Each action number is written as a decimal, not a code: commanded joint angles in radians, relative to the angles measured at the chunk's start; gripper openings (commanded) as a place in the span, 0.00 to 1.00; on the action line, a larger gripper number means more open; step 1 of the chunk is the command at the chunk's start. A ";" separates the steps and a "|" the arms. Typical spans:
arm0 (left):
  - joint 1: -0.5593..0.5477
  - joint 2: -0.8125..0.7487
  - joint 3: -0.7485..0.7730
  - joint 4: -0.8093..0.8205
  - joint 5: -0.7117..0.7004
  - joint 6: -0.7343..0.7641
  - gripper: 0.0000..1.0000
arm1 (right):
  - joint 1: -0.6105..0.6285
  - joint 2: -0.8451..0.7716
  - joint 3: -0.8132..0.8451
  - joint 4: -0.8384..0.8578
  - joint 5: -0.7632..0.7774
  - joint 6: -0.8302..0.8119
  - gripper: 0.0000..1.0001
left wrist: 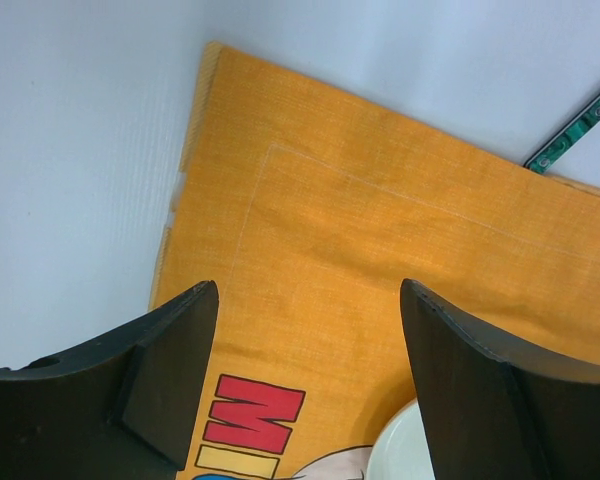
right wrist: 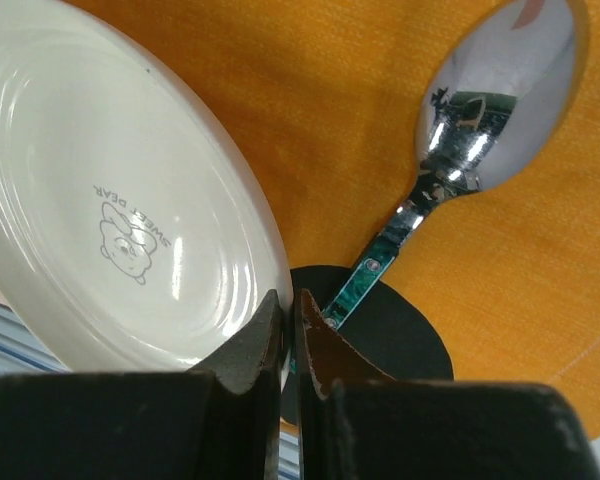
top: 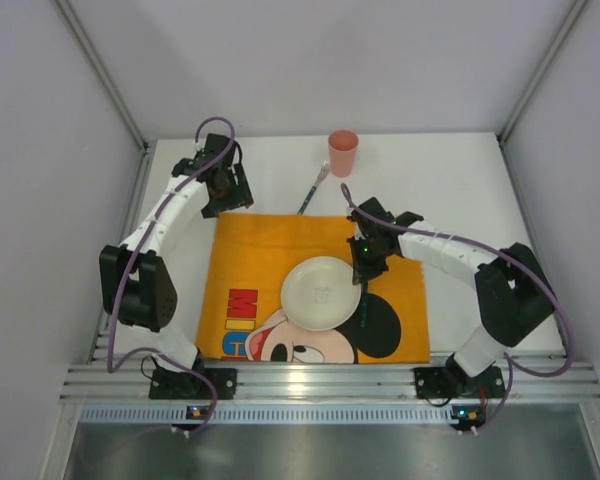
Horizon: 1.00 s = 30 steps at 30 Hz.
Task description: Set the dinner table for one person
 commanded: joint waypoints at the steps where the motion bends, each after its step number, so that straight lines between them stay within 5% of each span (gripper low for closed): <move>1: 0.001 0.005 0.055 0.050 0.011 -0.001 0.79 | 0.019 0.015 0.010 0.095 -0.031 0.002 0.00; 8: -0.002 0.109 0.182 0.068 0.033 -0.017 0.79 | 0.024 0.053 0.046 0.103 0.013 -0.026 0.00; 10: -0.005 0.135 0.208 0.078 0.044 -0.017 0.79 | 0.025 0.061 0.039 0.103 0.035 -0.034 0.07; 14: -0.042 0.225 0.294 0.143 0.074 0.034 0.79 | 0.024 0.075 0.042 0.073 0.079 -0.044 0.88; 16: -0.067 0.270 0.337 0.185 0.080 0.061 0.79 | 0.024 0.065 0.060 0.045 0.112 -0.050 1.00; 25: -0.217 0.610 0.694 0.246 0.111 0.272 0.80 | -0.033 -0.187 0.123 -0.136 0.207 -0.052 1.00; 30: -0.219 0.687 0.722 0.260 0.151 0.262 0.82 | -0.261 -0.384 0.079 -0.236 0.196 -0.098 1.00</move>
